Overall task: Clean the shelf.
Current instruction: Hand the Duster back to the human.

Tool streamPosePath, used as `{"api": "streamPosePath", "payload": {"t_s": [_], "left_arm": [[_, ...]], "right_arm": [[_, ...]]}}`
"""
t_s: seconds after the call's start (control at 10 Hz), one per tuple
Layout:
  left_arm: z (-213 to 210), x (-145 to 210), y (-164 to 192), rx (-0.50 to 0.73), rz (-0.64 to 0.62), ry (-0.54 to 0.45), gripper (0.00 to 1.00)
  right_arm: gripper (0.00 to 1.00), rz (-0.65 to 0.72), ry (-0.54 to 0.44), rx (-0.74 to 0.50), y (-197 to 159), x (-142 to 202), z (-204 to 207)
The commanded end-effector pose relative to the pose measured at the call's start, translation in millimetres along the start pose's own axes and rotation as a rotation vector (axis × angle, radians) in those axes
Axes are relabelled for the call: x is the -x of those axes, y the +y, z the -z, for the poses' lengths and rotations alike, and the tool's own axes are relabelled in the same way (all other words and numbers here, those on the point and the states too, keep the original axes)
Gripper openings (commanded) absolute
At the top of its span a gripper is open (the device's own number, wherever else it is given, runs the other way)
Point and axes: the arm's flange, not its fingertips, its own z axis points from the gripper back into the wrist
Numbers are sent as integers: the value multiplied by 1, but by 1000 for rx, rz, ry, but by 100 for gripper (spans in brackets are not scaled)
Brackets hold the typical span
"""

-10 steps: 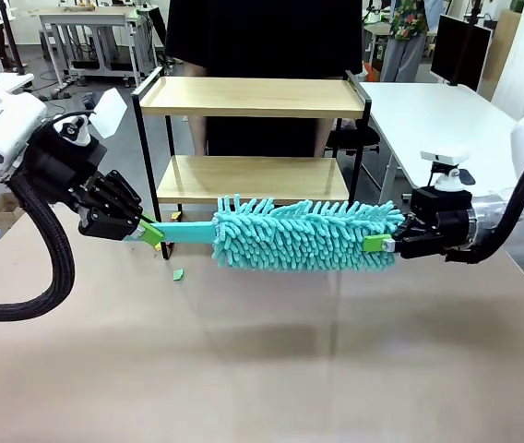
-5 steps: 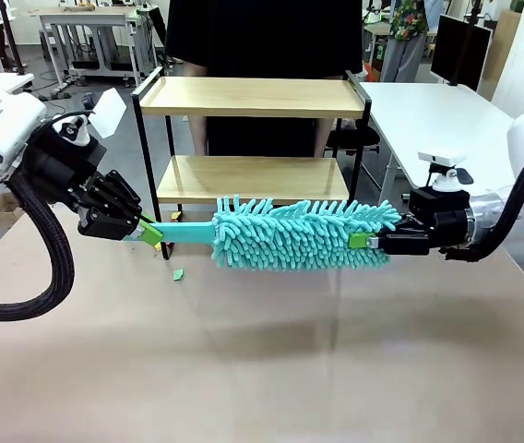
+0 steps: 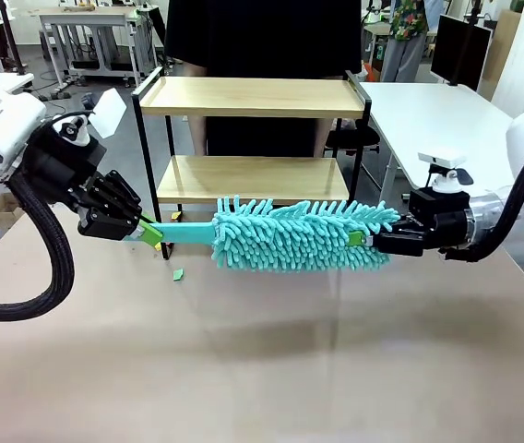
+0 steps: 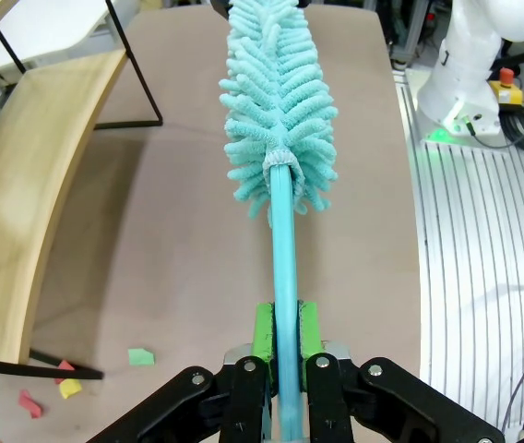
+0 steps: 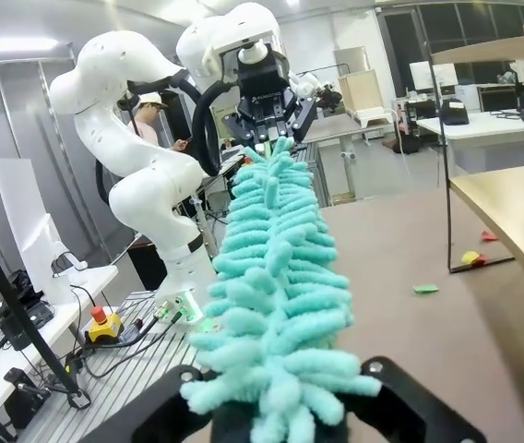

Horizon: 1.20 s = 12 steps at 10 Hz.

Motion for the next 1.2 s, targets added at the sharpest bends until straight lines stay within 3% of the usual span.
{"api": "streamPosePath", "payload": {"t_s": [0.0,0.1,0.2,0.3,0.6,0.7,1.1], "left_arm": [[-1,-4,-2,3,4,-10,13],[0,0,0,0,0,0,69],[-5,-2,0,-23,-31,-29,70],[-11,-2,-1,-14,-44,-87,100],[-56,14,1,-25,-97,-272,96],[-74,26,3,-18,-114,-345,100],[-135,82,-3,-79,-161,-442,100]], "right_arm": [[8,23,16,-58,-7,-1,0],[8,0,0,0,0,0,0],[8,0,0,0,0,0,0],[8,0,0,0,0,0,0],[8,0,0,0,0,0,0],[8,0,0,0,0,0,0],[8,0,0,0,0,0,0]]}}
